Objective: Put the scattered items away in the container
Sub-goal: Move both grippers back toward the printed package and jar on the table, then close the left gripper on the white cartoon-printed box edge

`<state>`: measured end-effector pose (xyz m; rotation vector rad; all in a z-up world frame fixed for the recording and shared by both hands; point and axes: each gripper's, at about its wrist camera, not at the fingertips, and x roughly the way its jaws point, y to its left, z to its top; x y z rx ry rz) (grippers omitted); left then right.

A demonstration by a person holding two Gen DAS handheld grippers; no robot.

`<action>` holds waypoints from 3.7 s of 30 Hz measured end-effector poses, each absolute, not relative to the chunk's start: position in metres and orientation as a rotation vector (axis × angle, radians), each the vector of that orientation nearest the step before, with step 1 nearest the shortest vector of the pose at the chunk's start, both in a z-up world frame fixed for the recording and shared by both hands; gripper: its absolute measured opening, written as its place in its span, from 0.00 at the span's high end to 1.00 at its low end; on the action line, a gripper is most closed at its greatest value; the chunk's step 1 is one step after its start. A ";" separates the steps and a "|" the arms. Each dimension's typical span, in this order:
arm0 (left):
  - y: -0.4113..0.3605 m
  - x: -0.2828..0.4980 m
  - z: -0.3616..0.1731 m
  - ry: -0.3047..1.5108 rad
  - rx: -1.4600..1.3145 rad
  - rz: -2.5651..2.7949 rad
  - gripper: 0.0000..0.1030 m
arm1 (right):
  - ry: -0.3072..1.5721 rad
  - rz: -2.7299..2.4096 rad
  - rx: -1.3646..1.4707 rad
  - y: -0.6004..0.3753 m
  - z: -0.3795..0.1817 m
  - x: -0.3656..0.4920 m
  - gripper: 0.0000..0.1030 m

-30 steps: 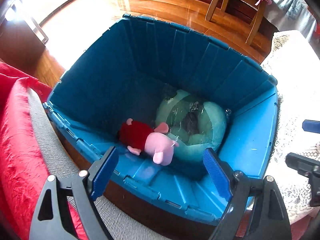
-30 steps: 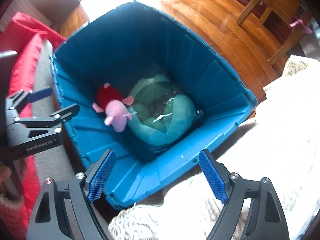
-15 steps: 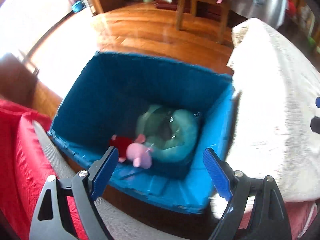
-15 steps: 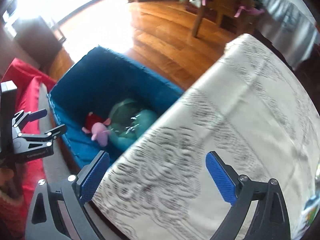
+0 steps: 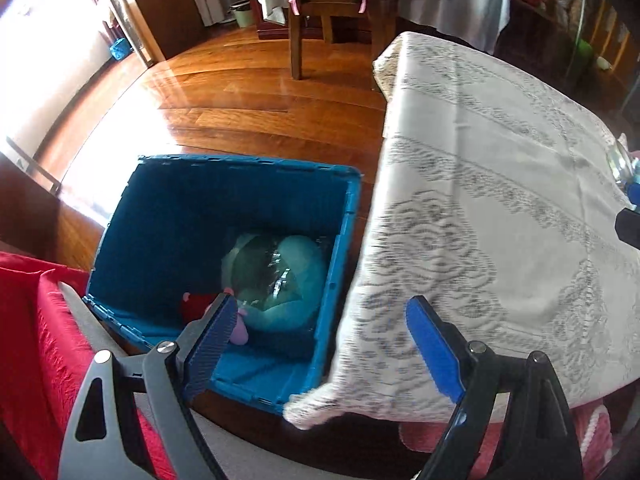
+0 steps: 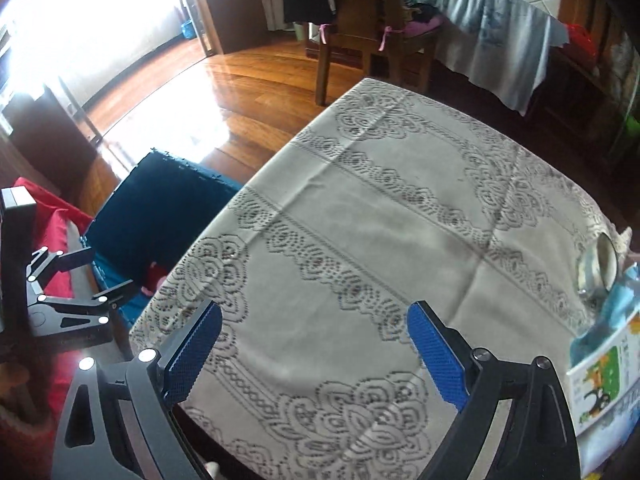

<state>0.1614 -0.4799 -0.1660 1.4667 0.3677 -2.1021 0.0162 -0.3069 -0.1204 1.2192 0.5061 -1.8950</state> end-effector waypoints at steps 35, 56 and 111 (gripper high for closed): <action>-0.097 -0.105 -0.167 0.031 1.737 -2.668 0.16 | 0.089 -2.359 1.393 0.084 -0.106 -0.166 0.05; -0.105 -0.121 -0.220 0.039 1.845 -2.591 0.15 | 0.165 -2.207 1.453 0.051 -0.149 -0.217 0.24; -0.068 -0.104 -0.236 0.401 1.958 -2.919 0.37 | -0.038 -2.318 1.569 0.107 -0.173 -0.150 0.28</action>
